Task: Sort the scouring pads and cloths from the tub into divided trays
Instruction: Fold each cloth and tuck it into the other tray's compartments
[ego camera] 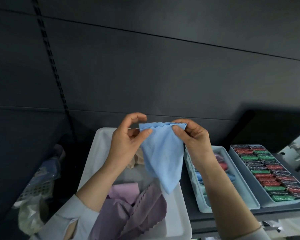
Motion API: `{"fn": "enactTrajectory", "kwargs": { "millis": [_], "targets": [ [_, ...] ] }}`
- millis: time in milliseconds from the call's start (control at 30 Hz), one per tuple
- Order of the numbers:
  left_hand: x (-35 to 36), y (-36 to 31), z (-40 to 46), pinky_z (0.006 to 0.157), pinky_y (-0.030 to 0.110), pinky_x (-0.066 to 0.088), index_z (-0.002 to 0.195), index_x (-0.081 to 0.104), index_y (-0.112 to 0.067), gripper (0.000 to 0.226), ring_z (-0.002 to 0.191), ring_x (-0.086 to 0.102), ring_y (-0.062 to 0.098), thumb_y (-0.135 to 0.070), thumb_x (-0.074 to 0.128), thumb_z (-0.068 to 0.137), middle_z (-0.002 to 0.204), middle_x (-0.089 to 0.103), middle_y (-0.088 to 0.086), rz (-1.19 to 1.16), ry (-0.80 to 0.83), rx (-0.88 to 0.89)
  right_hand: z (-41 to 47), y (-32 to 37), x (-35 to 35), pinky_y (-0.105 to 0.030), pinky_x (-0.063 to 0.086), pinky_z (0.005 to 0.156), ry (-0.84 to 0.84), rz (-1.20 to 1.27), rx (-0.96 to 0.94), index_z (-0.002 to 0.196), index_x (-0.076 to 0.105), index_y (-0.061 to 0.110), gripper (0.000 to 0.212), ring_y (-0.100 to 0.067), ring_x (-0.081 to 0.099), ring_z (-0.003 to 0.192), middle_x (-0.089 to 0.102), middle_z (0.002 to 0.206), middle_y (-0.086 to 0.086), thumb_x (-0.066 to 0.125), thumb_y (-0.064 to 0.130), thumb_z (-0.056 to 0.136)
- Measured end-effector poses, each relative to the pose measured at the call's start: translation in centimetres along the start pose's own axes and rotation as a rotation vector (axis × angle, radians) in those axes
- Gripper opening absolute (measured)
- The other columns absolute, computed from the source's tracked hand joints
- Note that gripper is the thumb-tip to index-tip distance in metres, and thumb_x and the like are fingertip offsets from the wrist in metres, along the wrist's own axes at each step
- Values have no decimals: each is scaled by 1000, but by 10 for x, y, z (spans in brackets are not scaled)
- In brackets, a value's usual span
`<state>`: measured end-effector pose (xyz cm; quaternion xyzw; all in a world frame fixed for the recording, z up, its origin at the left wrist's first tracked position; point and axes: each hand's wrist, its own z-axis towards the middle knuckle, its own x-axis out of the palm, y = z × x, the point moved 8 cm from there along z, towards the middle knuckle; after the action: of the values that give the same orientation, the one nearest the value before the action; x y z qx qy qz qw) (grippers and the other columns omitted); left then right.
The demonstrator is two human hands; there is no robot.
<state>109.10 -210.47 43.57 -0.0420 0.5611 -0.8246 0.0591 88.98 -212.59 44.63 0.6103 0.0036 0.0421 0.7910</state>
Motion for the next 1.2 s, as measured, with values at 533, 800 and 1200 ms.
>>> {"fn": "enactTrajectory", "kwargs": {
  "millis": [533, 800, 1200],
  "targets": [
    [6, -11, -14, 59, 18, 45, 106, 63, -29, 26, 59, 59, 9, -17, 73, 85, 92, 66, -13, 156, 79, 100, -8, 17, 1, -28, 55, 74, 3, -28, 43, 89, 72, 6, 7, -16, 67, 79, 73, 84, -6, 66, 8, 90],
    [5, -6, -13, 70, 17, 51, 104, 66, -37, 39, 70, 65, 5, -28, 85, 71, 97, 64, -31, 266, 100, 37, -13, 22, 1, -27, 55, 76, 64, -112, 14, 86, 74, 12, 9, -15, 67, 81, 74, 85, -4, 66, 7, 90],
    [8, -11, -21, 73, 21, 51, 79, 73, -13, 10, 77, 64, 11, -12, 82, 75, 82, 69, -10, 270, 86, 167, -19, 18, -12, -23, 54, 79, 101, -165, 28, 100, 73, 14, 15, -12, 69, 87, 76, 94, -2, 69, 8, 87]
  ]
}}
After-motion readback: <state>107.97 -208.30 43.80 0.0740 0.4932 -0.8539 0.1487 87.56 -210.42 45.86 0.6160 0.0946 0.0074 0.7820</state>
